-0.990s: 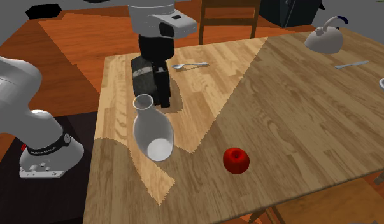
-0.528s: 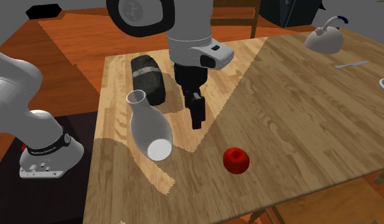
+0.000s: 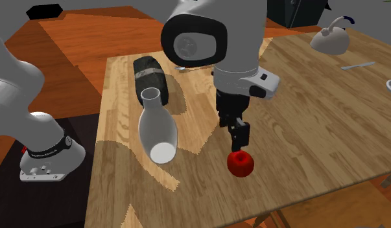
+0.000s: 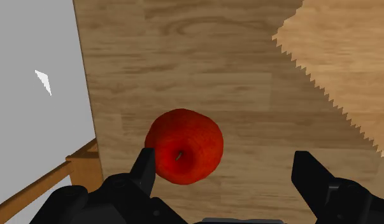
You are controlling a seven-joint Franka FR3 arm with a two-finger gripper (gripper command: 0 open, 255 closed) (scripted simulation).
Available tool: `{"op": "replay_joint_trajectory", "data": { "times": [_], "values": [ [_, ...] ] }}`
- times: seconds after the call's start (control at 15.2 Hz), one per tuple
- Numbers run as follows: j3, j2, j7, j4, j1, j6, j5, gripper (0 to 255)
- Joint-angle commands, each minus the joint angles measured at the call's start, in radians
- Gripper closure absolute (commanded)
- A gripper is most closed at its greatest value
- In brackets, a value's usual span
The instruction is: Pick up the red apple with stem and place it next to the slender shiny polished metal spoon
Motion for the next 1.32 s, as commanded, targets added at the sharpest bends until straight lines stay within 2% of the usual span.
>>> {"op": "replay_joint_trajectory", "data": {
  "times": [0.0, 0.2, 0.26, 0.73, 1.25],
  "values": [
    [-0.002, 0.082, -0.021, 0.073, -0.013, 0.017, 0.019, 0],
    [0.0, 0.199, -0.048, 0.198, -0.035, 0.019, 0.047, 0],
    [0.0, 0.205, -0.049, 0.204, -0.037, 0.019, 0.048, 0],
    [0.003, 0.258, -0.054, 0.178, -0.046, 0.098, 0.055, 0],
    [0.003, 0.258, -0.054, 0.178, -0.046, 0.098, 0.055, 0]
  ]
}}
